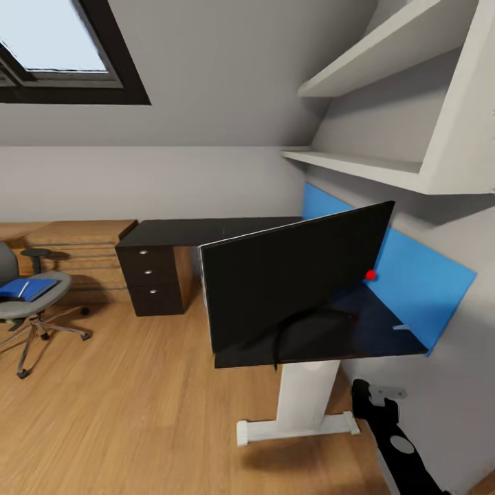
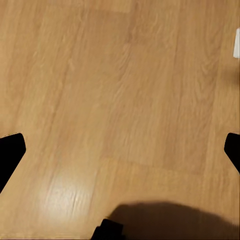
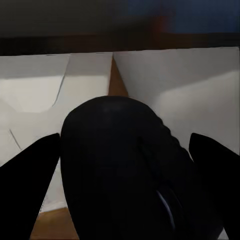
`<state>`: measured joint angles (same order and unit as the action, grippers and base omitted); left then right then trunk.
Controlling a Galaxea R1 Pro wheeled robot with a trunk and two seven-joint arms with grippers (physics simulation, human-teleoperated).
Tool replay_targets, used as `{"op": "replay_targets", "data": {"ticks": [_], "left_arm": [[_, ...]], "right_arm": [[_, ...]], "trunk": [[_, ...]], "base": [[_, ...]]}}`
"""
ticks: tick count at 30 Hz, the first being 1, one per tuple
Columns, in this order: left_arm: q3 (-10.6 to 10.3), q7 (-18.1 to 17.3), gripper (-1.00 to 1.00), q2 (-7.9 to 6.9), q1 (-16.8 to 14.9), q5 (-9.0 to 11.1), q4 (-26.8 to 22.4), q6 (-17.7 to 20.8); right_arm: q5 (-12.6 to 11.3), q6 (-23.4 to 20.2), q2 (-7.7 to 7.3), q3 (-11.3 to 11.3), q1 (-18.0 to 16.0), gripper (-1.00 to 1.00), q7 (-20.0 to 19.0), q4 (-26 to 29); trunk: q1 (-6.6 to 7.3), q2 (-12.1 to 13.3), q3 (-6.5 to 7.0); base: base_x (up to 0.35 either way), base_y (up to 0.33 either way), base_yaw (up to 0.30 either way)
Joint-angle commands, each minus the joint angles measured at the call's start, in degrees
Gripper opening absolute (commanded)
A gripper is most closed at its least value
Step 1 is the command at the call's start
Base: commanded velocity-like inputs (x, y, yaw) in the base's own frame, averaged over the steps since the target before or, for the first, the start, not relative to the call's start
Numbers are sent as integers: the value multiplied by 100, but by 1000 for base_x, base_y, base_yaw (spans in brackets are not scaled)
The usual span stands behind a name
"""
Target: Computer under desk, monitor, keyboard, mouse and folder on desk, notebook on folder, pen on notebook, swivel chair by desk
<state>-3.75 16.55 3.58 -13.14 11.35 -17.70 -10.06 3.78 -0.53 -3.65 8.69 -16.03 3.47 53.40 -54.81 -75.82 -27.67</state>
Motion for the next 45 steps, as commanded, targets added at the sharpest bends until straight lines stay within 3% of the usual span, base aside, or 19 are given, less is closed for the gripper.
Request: {"op": "replay_targets", "data": {"ticks": [1, 5, 11, 13, 17, 22, 26, 34, 45], "left_arm": [[-40, 25, 100, -10, -2, 54, 4, -19], [-39, 10, 100, -22, -2, 58, 4, -6], [-38, -2, 100, -38, -3, 60, 4, -2], [-38, -2, 100, -40, -3, 60, 4, -3], [-38, -2, 100, -49, -2, 60, 96, 0], [-38, -2, 100, -51, -2, 60, 303, -8], [-53, -2, 100, -44, -3, 50, 351, -1], [-63, -2, 100, -27, 0, 43, 355, -60], [-56, -2, 100, -24, -2, 46, 355, -66]], "right_arm": [[41, 31, 7, -41, -2, -100, 21, -17], [43, 102, 85, -110, 1, -100, 22, -193], [36, 348, 289, -203, 1, -100, 22, -1180], [36, 701, 385, -261, 0, -100, 23, -1636], [29, 1901, 516, -323, 1, -100, 27, -2878], [33, 2841, 586, -336, -1, -100, 34, -3691], [0, 3267, 694, -326, -1, -100, 55, -3973], [-7, 3312, 801, -325, -3, -100, 58, -3943], [40, 3323, 802, -349, -3, -100, 40, -3969]], "trunk": [[4, -3, -6], [4, -3, -6], [4, -3, -6], [4, -3, -6], [4, -3, -6], [4, -3, -6], [4, -3, -6], [4, -3, -6], [245, 438, 178]], "base": [[-313, 169, 0], [-303, 185, 0], [-253, 239, 0], [-197, 283, 0], [-165, 300, 0], [-155, 305, 22], [-126, 271, 200], [-12, 38, 275], [0, 1, 131]]}}
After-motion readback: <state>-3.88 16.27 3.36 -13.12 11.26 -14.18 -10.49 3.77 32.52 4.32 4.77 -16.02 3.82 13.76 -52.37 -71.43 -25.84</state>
